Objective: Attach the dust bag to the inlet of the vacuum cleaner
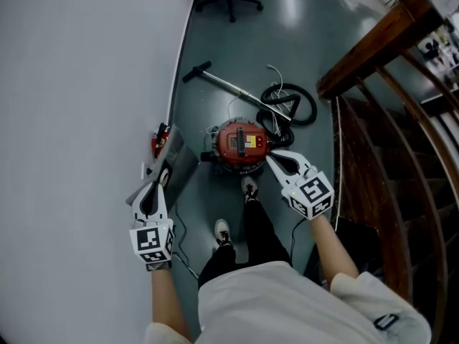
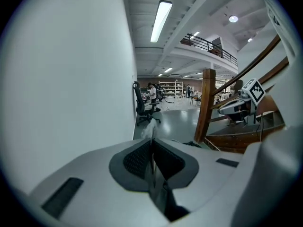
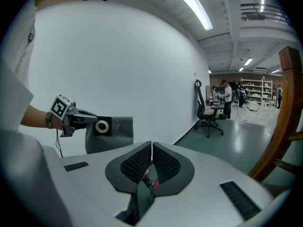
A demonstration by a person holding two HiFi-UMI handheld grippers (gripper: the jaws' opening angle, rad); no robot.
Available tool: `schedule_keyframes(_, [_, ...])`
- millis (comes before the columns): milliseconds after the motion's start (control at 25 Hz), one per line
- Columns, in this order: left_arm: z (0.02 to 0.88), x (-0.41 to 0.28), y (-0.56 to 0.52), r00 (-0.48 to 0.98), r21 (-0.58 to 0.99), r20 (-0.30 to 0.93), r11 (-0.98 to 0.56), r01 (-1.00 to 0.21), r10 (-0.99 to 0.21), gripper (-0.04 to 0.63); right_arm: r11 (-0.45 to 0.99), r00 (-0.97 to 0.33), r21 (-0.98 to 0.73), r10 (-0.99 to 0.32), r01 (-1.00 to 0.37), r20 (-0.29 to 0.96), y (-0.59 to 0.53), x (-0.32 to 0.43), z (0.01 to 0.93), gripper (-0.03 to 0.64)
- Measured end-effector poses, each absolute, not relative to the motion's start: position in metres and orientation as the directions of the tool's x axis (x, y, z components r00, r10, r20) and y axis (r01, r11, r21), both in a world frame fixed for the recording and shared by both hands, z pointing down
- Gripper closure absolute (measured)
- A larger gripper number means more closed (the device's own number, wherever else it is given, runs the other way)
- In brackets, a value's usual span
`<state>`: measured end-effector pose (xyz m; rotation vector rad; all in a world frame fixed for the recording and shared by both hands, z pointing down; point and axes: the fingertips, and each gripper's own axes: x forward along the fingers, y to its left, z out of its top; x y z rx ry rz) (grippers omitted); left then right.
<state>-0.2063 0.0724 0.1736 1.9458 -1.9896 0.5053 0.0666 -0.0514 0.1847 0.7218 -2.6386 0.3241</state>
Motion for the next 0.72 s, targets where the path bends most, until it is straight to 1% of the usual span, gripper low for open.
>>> schedule_keyframes(360, [0.226, -0.227, 0.043, -0.067, -0.031, 0.507, 0.060, -0.998, -0.859, 0.574, 0.814, -0.785, -0.217, -0.391, -0.539, 0.480, -0.094, 0.051, 0.249, 0.586])
schedule_keyframes(720, [0.297, -0.237, 0.031, -0.076, 0.004, 0.543, 0.093, -0.996, -0.836, 0.574, 0.759, -0.760, -0.294, -0.375, -0.580, 0.531, -0.110, 0.043, 0.328, 0.586])
